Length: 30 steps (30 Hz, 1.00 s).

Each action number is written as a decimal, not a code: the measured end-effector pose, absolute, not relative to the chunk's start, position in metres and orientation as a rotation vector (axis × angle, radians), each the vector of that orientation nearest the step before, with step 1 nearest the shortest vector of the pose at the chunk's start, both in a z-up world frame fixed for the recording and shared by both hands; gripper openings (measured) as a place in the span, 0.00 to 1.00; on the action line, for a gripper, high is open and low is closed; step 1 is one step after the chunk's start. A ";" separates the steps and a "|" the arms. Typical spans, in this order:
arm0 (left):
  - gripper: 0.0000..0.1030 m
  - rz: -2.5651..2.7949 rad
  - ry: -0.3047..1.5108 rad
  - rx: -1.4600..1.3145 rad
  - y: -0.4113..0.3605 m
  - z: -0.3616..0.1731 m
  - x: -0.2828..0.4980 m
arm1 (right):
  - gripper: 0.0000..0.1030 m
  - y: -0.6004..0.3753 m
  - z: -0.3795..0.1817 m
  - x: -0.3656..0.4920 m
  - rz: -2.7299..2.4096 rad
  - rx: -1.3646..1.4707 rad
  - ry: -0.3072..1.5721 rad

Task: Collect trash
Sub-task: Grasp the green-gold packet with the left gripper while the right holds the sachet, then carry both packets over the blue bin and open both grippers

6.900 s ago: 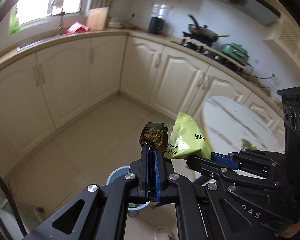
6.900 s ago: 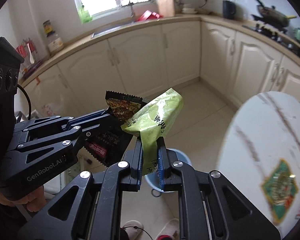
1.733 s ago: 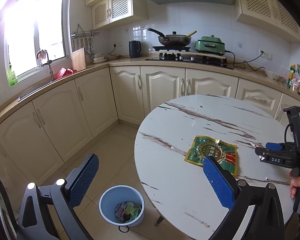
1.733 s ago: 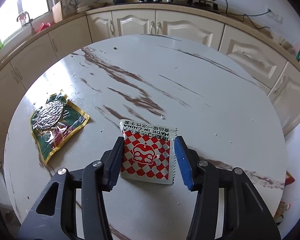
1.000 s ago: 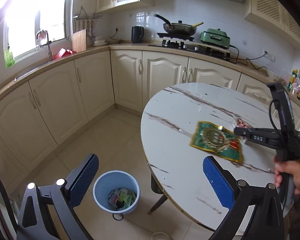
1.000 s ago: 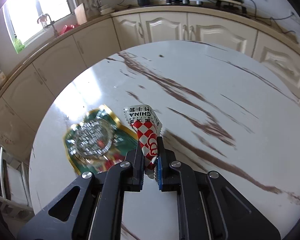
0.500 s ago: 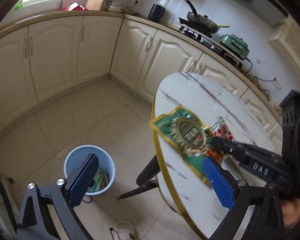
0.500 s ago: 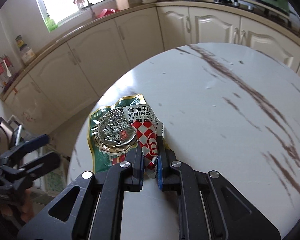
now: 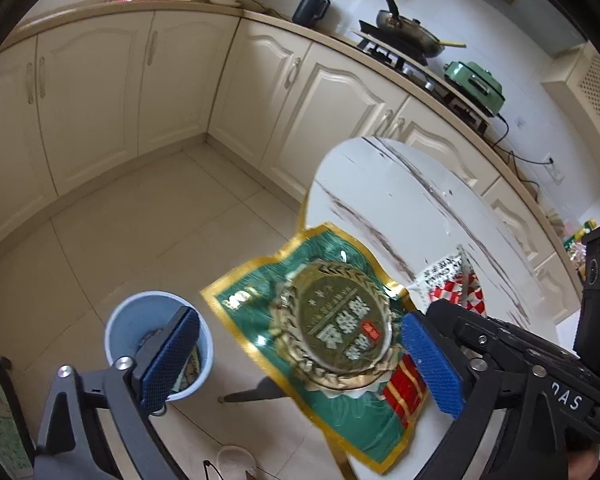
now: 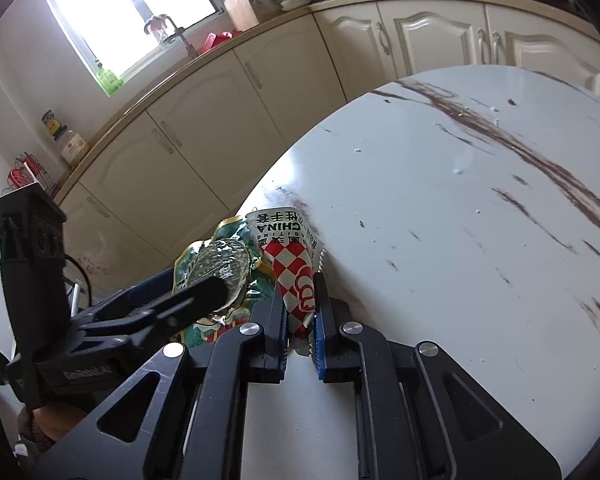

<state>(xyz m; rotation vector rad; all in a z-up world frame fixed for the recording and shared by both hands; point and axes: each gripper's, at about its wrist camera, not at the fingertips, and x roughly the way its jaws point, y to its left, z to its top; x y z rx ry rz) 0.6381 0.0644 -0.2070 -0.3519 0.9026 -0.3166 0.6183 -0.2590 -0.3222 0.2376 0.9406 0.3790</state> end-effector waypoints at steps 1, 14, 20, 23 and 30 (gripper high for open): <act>0.79 -0.324 0.905 -0.363 0.066 -0.209 0.640 | 0.10 -0.257 -0.323 0.619 0.386 0.239 0.942; 0.08 -0.375 0.819 -0.273 0.074 -0.193 0.633 | 0.11 -0.239 -0.328 0.614 0.429 0.313 0.949; 0.01 -0.405 0.758 -0.204 0.069 -0.178 0.614 | 0.10 -0.222 -0.322 0.607 0.387 0.213 0.940; 0.01 -0.408 0.744 -0.206 0.070 -0.177 0.599 | 0.11 -0.219 -0.318 0.602 0.366 0.201 0.932; 0.01 -0.384 0.689 -0.212 0.110 -0.168 0.558 | 0.11 -0.201 -0.297 0.595 0.333 0.159 0.885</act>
